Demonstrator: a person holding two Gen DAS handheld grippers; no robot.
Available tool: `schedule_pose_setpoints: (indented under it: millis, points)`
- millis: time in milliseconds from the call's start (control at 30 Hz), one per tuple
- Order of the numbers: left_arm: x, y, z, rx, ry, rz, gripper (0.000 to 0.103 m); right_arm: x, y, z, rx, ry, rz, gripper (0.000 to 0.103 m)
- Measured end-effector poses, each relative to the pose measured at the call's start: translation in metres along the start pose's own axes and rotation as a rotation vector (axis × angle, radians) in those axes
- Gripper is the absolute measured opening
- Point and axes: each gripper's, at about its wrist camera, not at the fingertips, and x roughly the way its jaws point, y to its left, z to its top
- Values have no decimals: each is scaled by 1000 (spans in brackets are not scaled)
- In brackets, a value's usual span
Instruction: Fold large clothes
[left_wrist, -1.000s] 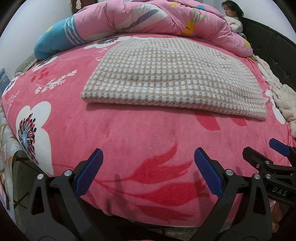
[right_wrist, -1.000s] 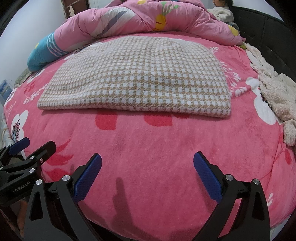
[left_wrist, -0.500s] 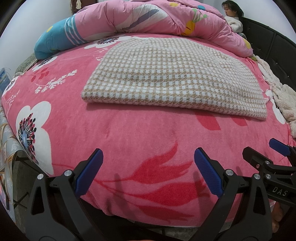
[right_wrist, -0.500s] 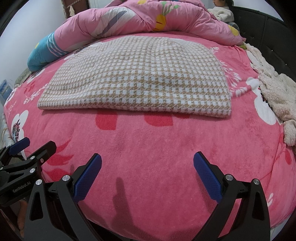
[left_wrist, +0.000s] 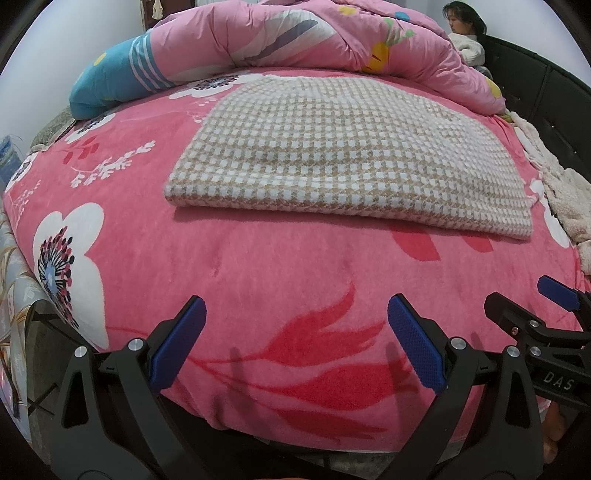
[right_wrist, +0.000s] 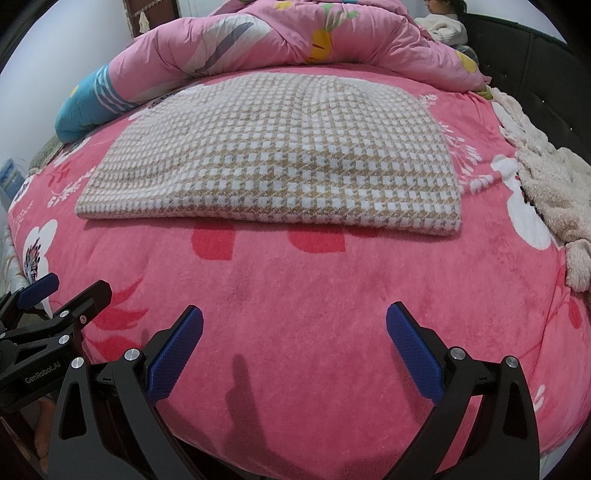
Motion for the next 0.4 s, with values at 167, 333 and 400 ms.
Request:
schedule_pose_setpoints:
  millis: [167, 333, 400]
  points:
    - [0, 1, 1, 1, 0, 0, 96, 0, 1, 0, -4, -3, 0, 97]
    - [-1, 0, 1, 1, -2, 3, 96, 0, 1, 0, -3, -3, -1, 97]
    - [-2, 0, 3, 0, -3, 5, 96, 0, 0, -1, -4, -3, 0, 97]
